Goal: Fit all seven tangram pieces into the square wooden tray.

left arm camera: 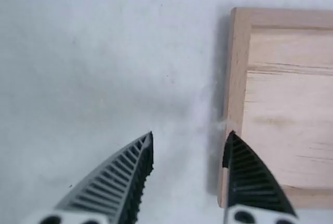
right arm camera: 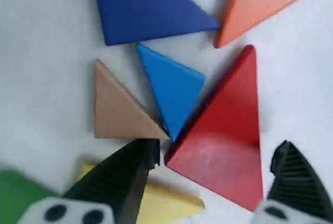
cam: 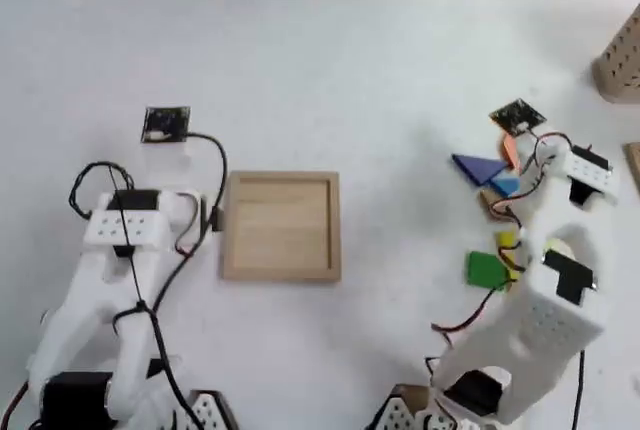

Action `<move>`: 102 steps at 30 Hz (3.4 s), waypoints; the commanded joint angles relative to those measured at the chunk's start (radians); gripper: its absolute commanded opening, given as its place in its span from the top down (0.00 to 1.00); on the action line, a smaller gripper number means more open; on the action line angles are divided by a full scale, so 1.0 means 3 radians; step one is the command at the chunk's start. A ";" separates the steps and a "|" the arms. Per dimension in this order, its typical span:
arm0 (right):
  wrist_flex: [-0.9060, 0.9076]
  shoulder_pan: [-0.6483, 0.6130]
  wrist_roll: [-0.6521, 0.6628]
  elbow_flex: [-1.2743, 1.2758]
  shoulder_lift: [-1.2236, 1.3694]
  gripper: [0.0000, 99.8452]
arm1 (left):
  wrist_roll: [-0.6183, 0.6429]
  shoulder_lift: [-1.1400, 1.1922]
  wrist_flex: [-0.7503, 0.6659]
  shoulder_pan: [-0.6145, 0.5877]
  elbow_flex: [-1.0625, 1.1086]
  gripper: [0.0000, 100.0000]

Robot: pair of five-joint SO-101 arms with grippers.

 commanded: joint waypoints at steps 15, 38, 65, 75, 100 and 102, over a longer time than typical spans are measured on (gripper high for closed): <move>0.0990 0.0279 0.0404 -0.1120 0.0744 0.79 | -0.0031 -0.0100 -0.0159 -0.0008 -0.0010 0.77; 0.0882 0.0816 0.1125 -0.0690 0.0580 0.71 | -0.0036 -0.0100 -0.0245 -0.0008 0.0041 0.77; 0.1573 0.0800 0.0271 -0.0772 -0.0499 0.98 | -0.0036 -0.0100 -0.0245 -0.0013 0.0041 0.78; 0.1915 0.1056 0.0302 -0.0772 -0.0785 0.98 | -0.0036 -0.0100 -0.0251 -0.0023 0.0041 0.78; 0.1445 0.1977 0.2143 0.0425 -0.0800 0.75 | -0.0036 -0.0100 -0.0251 -0.0013 0.0041 0.78; 0.1266 0.2033 0.2199 0.0532 -0.0836 0.75 | -0.0036 -0.0100 -0.0251 -0.0008 0.0041 0.78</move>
